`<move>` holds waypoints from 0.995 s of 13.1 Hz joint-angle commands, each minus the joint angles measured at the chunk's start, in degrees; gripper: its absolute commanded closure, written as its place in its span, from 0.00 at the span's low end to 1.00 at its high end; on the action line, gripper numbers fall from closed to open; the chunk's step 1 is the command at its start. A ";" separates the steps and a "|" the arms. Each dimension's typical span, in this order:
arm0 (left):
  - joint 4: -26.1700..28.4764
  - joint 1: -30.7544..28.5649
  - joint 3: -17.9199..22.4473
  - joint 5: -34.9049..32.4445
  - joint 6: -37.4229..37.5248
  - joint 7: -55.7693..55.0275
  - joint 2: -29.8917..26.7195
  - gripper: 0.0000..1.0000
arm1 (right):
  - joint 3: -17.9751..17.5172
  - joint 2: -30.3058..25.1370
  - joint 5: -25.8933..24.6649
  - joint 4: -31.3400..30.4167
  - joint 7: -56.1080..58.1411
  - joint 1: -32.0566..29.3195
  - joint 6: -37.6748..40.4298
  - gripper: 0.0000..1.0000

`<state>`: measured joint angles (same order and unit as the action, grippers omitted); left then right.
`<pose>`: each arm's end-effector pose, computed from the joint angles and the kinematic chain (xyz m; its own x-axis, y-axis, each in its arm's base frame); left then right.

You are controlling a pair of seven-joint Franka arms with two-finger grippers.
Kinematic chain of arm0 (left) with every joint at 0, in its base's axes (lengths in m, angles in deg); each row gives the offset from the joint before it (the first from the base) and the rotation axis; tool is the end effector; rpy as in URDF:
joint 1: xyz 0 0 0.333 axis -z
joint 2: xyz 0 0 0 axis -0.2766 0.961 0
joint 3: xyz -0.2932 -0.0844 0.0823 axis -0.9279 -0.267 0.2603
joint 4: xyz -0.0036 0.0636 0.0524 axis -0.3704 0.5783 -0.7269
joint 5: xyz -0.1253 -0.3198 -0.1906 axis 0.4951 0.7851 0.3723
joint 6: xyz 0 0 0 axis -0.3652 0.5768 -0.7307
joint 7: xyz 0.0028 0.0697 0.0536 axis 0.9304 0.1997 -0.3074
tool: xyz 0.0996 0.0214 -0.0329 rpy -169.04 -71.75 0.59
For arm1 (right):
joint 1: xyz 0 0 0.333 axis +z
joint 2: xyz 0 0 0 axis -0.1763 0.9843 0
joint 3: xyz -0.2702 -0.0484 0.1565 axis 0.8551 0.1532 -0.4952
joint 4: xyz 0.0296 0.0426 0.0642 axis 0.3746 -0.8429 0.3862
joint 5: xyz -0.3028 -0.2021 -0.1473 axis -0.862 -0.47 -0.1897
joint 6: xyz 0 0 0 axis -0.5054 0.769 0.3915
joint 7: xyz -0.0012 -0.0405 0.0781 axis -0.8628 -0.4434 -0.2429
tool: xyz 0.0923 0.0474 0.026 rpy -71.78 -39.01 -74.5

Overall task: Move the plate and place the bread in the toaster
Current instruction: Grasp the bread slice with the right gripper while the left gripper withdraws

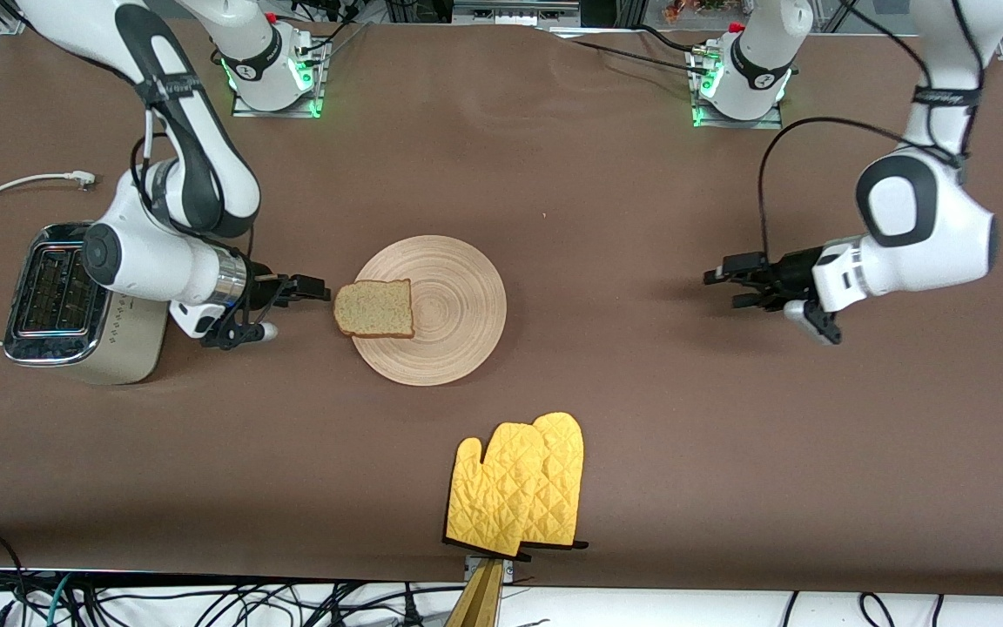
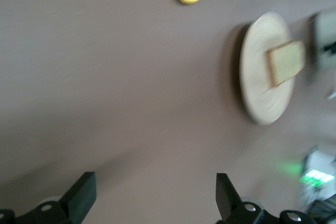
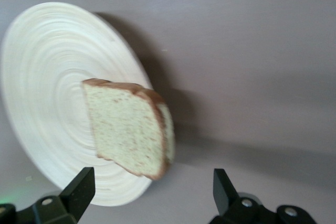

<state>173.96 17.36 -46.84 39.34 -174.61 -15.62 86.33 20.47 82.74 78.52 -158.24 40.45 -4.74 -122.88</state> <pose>0.5551 -0.0315 0.3244 0.9647 -0.2618 0.0286 -0.2293 -0.7812 0.5806 0.5789 0.1328 0.2576 0.9848 0.1069 -0.1371 0.0346 -0.8934 -0.4480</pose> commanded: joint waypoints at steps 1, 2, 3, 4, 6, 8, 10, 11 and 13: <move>-0.62 0.53 0.20 -13.34 3.96 -6.19 -6.13 0.00 | -0.15 2.70 5.66 -0.09 8.73 -0.76 -1.59 0.01; -2.03 0.80 0.03 -18.61 6.24 -9.62 -7.36 0.00 | -0.15 3.58 5.75 -0.18 10.32 -0.76 -2.72 0.07; -2.83 1.15 -0.41 -22.66 7.83 -12.43 -8.68 0.00 | -0.23 4.63 6.02 -0.09 12.07 -0.76 -3.60 0.13; -3.36 1.76 -0.41 -24.79 9.15 -13.51 -9.48 0.00 | -0.23 5.07 7.15 -0.09 13.74 -0.67 -4.31 0.14; -5.11 1.77 0.02 -27.96 9.87 -12.73 -10.62 0.00 | -0.23 6.39 8.83 -0.09 17.17 -0.76 -4.41 0.21; -9.23 1.77 0.64 -36.02 9.69 -7.23 -10.45 0.00 | -0.23 6.49 9.36 -0.01 17.10 -0.67 -4.06 0.65; -11.27 1.77 2.04 -38.61 9.60 -1.76 -9.92 0.00 | -0.23 6.57 9.45 0.17 17.01 -0.58 -3.79 0.90; -11.36 1.77 2.74 -38.61 9.78 0.09 -10.18 0.00 | -0.23 6.57 9.45 0.17 16.92 -0.58 -2.83 1.00; -13.11 1.77 3.54 -38.96 10.13 5.09 -9.92 0.00 | -0.23 6.40 9.45 1.04 16.48 -0.67 -0.98 1.00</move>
<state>163.29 18.70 -44.25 2.26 -165.97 -15.09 75.75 20.43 89.33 86.86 -157.94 55.92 -5.05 -125.46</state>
